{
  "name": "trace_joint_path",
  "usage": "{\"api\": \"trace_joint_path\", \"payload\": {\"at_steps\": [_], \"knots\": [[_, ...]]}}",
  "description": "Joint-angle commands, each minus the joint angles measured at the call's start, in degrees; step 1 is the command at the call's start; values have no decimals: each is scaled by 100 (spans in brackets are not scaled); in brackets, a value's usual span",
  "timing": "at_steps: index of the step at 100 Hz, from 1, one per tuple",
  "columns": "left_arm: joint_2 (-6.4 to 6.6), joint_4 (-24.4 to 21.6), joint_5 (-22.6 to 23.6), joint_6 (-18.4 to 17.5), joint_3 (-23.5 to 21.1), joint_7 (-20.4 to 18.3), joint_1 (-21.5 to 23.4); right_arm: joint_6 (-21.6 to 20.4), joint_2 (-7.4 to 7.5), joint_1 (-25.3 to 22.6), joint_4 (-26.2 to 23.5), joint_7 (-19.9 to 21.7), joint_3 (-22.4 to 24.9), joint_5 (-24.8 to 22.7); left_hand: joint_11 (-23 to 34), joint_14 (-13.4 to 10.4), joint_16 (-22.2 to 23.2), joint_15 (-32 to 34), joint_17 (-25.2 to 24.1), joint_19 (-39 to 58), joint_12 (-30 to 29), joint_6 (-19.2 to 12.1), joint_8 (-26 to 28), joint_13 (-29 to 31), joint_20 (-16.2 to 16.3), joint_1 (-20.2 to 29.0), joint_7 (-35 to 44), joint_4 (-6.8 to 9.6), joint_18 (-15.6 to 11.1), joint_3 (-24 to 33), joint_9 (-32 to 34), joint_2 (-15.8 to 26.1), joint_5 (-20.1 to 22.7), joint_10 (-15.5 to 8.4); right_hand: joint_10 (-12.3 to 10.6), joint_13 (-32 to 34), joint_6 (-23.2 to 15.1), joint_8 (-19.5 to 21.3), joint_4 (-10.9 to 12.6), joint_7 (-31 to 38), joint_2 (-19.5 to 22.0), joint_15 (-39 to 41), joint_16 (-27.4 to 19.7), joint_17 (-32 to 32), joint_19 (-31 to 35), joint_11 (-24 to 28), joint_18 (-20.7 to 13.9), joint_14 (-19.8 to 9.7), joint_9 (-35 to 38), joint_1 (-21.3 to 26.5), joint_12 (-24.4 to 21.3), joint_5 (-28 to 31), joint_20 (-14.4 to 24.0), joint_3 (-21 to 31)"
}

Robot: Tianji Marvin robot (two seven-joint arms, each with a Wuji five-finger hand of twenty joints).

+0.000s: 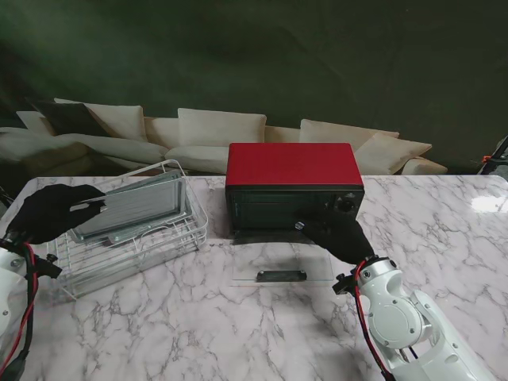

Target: Slide the trays into the oven

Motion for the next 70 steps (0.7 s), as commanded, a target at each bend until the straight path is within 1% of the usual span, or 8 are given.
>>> {"api": "trace_joint_path", "payload": {"at_steps": [1,13,38,44,47,54,61,70], "knots": [[-12,-191,-115,-61,-43,-35,7,-24,-15,-59,-43,-38,19,-13,-137,101,-29,137,87,254,93,-313,169,99,-123,290,319,2,-206,609,170,58,269,147,-56,136,-68,99,-60,29,75,141,80,5,80,82,-107,-37,73,135,41,-95,92,-2],[-24,-330,-377,-127,-84,-62,3,-75,-31,-99,-73,-96,45,43,-140,102,-33,137,75,247,103,-310,187,95,-128,286,313,4,-199,613,168,66,265,142,-134,72,-86,73,-62,-66,28,110,63,12,91,5,-150,-97,-133,109,2,-425,90,-3],[19,-481,-1184,-29,290,-439,-308,-129,-27,-315,-413,126,165,481,-150,103,-34,140,46,241,116,-311,220,73,-131,282,289,7,-192,614,144,87,241,151,-244,-591,254,-184,-88,-568,-129,-269,-168,-181,-114,-580,-337,-246,-1466,-305,-304,-1976,-14,43],[35,-479,-1317,113,487,-545,-449,-182,-23,-370,-507,121,212,446,-152,100,-34,136,20,232,119,-298,230,52,-132,285,280,8,-187,613,136,90,234,152,-228,-787,324,-403,-99,-697,-207,-402,-294,-224,-225,-780,-414,-278,-1807,-389,-429,-2318,-46,92],[43,-464,-1331,177,595,-580,-536,-209,-24,-392,-548,107,232,432,-153,100,-33,136,11,232,121,-305,233,50,-131,286,274,8,-189,612,131,91,227,153,-221,-889,373,-750,-128,-520,-267,-421,-405,-249,-292,-853,-464,-290,-1981,-468,-522,-2487,-11,206],[61,-420,-1373,328,836,-675,-727,-279,-28,-428,-627,74,272,416,-152,87,-31,138,8,238,124,-314,244,45,-128,281,269,6,-197,606,126,106,224,143,-195,-1097,541,-851,-139,-544,-387,-520,-457,-265,-336,-967,-574,-338,-2332,-515,-565,-2720,-19,196],[71,-384,-1548,512,1094,-779,-900,-369,-43,-439,-666,27,290,484,-149,94,-27,142,4,241,129,-298,253,41,-126,290,259,7,-195,603,123,102,221,146,-208,-1213,667,-1037,-163,-677,-554,-595,-540,-243,-412,-819,-738,-395,-2637,-601,-500,-2743,-52,293],[68,-347,-1715,707,1431,-829,-1085,-448,-61,-451,-719,48,301,763,-149,97,-24,143,3,245,132,-294,260,37,-123,294,249,7,-192,598,116,105,221,154,-225,-1315,794,-971,-221,-659,-768,-598,-590,-246,-446,-519,-943,-455,-2921,-687,-387,-2750,-126,398]]}}
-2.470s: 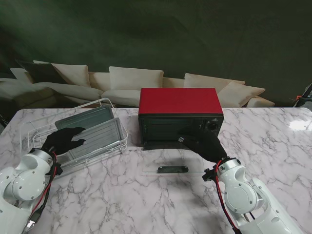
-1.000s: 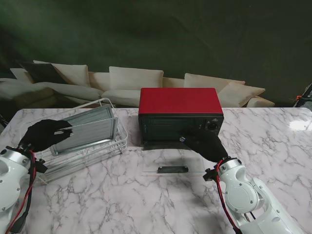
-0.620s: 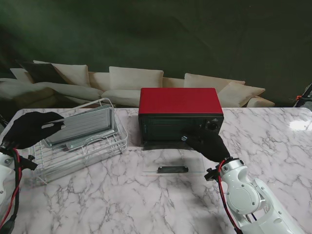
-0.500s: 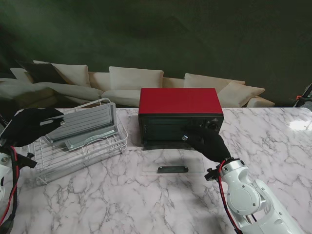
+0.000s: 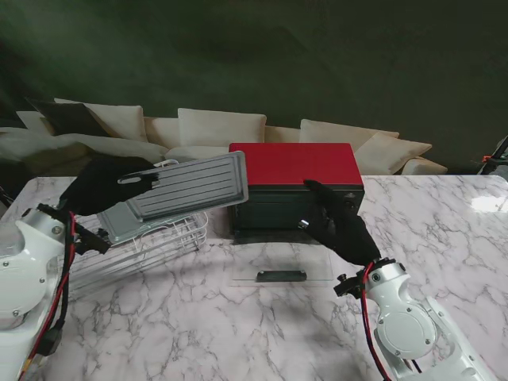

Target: Slide the trays into the oven

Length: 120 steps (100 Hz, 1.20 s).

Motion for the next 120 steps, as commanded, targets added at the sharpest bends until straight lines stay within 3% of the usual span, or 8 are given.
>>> {"api": "trace_joint_path", "payload": {"at_steps": [1,11,34,58,85,120], "knots": [[-43,-14,-30,60,201,-109,-106,-25,-35,-23,-87,18,10,200,-87,97,1,143,8,245,68,-304,181,36,-63,293,248,7,-192,596,115,115,220,138,-99,-190,130,-65,-163,-68,-277,-159,-112,-73,-104,206,-396,-238,-322,-305,78,-242,-131,130],[-52,34,-155,217,564,-128,-279,-92,-41,-8,-108,102,-10,452,-87,108,3,143,1,245,70,-306,190,30,-62,298,241,9,-188,595,109,123,218,142,-84,-208,201,101,-213,92,-515,-129,-129,-76,-106,355,-538,-262,-408,-388,117,-281,-209,207],[-113,231,-322,592,1332,13,-674,-184,-32,152,-1,111,-141,376,-78,99,12,153,-2,253,71,-302,207,26,-58,302,223,12,-191,585,105,130,210,144,19,-70,262,382,-281,386,-805,71,-105,-47,-65,879,-689,-291,-278,-549,307,-180,-535,494],[-185,500,-529,899,1939,164,-1046,-124,-17,370,117,224,-389,425,-74,112,15,161,-13,262,67,-286,215,16,-55,311,212,16,-184,583,91,131,209,155,123,133,370,555,-300,558,-908,357,24,120,246,1238,-749,-236,-152,-506,445,1,-577,554],[-197,536,-718,876,2040,159,-1086,-74,-28,512,217,226,-535,471,-61,120,18,175,-15,270,68,-293,226,20,-54,313,208,17,-179,575,95,135,207,157,210,516,427,863,-296,721,-974,934,380,383,722,1700,-728,-149,174,-250,631,313,-518,474],[-166,378,-923,678,1860,26,-924,13,-95,631,433,-8,-541,498,-38,70,18,186,-12,278,98,-371,274,10,-55,301,227,0,-200,533,67,190,195,119,112,204,294,1027,-285,713,-897,838,393,137,776,1626,-539,-225,24,-275,596,300,-380,437]]}}
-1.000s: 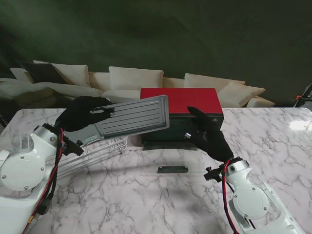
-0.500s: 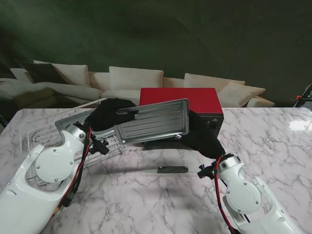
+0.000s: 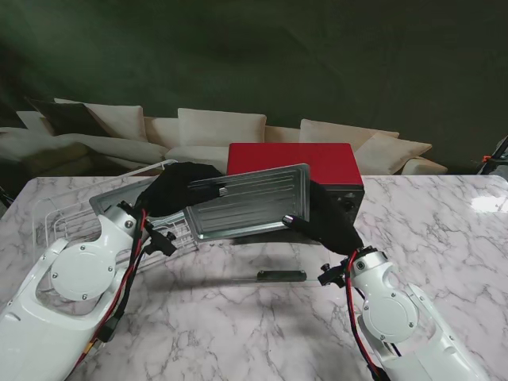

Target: Slide the trays into the oven

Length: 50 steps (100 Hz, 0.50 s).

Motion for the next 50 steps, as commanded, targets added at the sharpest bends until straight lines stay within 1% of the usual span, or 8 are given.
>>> {"api": "trace_joint_path", "payload": {"at_steps": [1,9,18,28,33,40,47,50], "knots": [[-18,-80,3,-50,4,-78,12,73,-33,21,58,-12,-22,54,-37,18,64,151,37,221,94,-692,140,27,-55,309,233,55,-268,250,65,242,186,-56,-101,-182,-183,113,-96,-43,-75,-46,1,-101,65,5,-73,-167,-94,-67,-12,-11,99,-61],[-18,-79,0,-66,1,-74,16,103,-47,55,98,-19,-41,149,-30,16,65,153,31,218,105,-702,152,25,-57,317,234,55,-275,240,62,245,177,-56,-92,-179,-139,51,-93,-209,-52,-113,-33,-85,42,-106,-106,-162,-153,-120,-67,-91,164,-52],[-12,-54,31,-77,21,-89,-9,93,-53,80,110,39,-66,347,-29,6,66,153,28,215,112,-698,161,17,-58,323,236,56,-284,229,58,249,181,-59,-85,-86,-141,51,-96,-207,-88,-77,-20,-7,60,-100,-141,-154,-102,-128,-68,-53,197,-44],[-15,-37,39,-57,59,-89,-34,72,-36,101,102,147,-91,410,-28,14,69,157,28,214,118,-701,162,14,-58,327,231,59,-289,217,57,253,178,-58,-61,133,-138,115,-98,-104,-148,93,71,238,258,-8,-171,-134,51,-48,-26,25,338,-5],[-22,-27,24,-45,89,-68,-45,66,-19,108,92,237,-104,459,-26,7,71,161,29,215,121,-703,164,17,-57,330,229,61,-288,211,60,257,175,-70,-56,278,-130,163,-98,-37,-157,217,142,380,382,85,-167,-111,172,68,18,90,431,-7],[-29,-1,24,-16,139,-48,-74,44,-6,123,88,320,-134,520,-30,11,72,162,28,216,120,-704,166,15,-56,332,227,63,-287,203,53,260,173,-50,-19,494,-131,278,-90,113,-127,470,298,632,621,246,-178,-80,362,387,98,226,588,-118],[-37,43,46,23,202,-25,-117,-28,-4,151,118,331,-180,545,-33,15,72,162,22,213,118,-698,164,14,-56,338,218,67,-286,197,49,264,163,-61,3,650,-161,350,-105,248,-18,656,402,780,709,391,-208,-67,567,654,164,420,626,-121],[-42,66,55,39,231,-9,-135,-49,-3,158,124,343,-197,560,-34,14,72,162,15,210,117,-704,164,12,-57,337,215,67,-282,193,47,268,159,-55,22,719,-161,391,-103,322,17,780,475,850,728,472,-234,-47,643,813,210,489,621,-31]]}}
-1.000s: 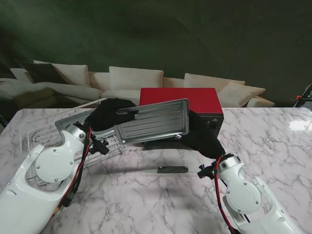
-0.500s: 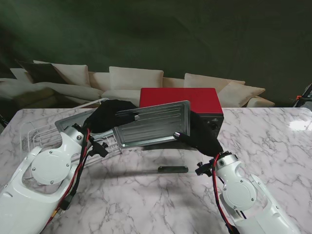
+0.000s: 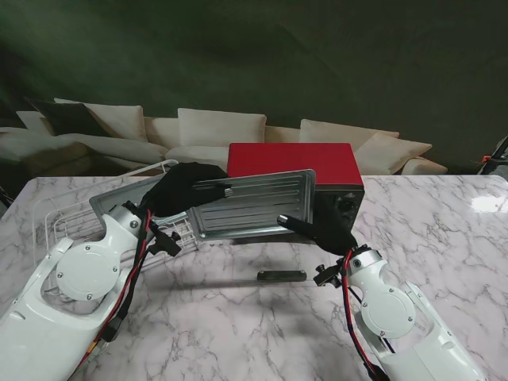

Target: Slide the trays into the oven

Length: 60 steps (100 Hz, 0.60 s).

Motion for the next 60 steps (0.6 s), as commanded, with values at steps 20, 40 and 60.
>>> {"api": "trace_joint_path", "payload": {"at_steps": [20,40,60], "knots": [[-74,202,29,182,249,31,-171,-173,-37,56,79,-58,-172,92,-35,14,50,155,10,215,45,-688,102,-1,-51,345,169,73,-276,176,33,280,146,-46,39,770,-284,442,-309,673,154,1070,606,780,545,667,-208,-1,705,709,444,661,73,1325],[-110,337,6,321,427,116,-287,-105,-63,18,45,-63,-201,349,-30,24,51,159,6,219,37,-684,91,-3,-48,358,159,79,-276,164,28,284,143,-43,-22,1459,-504,611,-302,1016,-12,2080,1148,1933,1180,1064,-263,-54,1106,1901,828,864,329,1814],[-147,403,-52,388,528,218,-329,8,-77,-24,2,-16,-196,578,-23,22,52,164,4,223,33,-672,87,-5,-46,367,158,83,-274,155,23,287,142,-33,-3,1970,-499,725,-840,1233,-545,2929,1545,2917,1721,1313,-344,-180,1455,2513,1163,956,677,2213]]}}
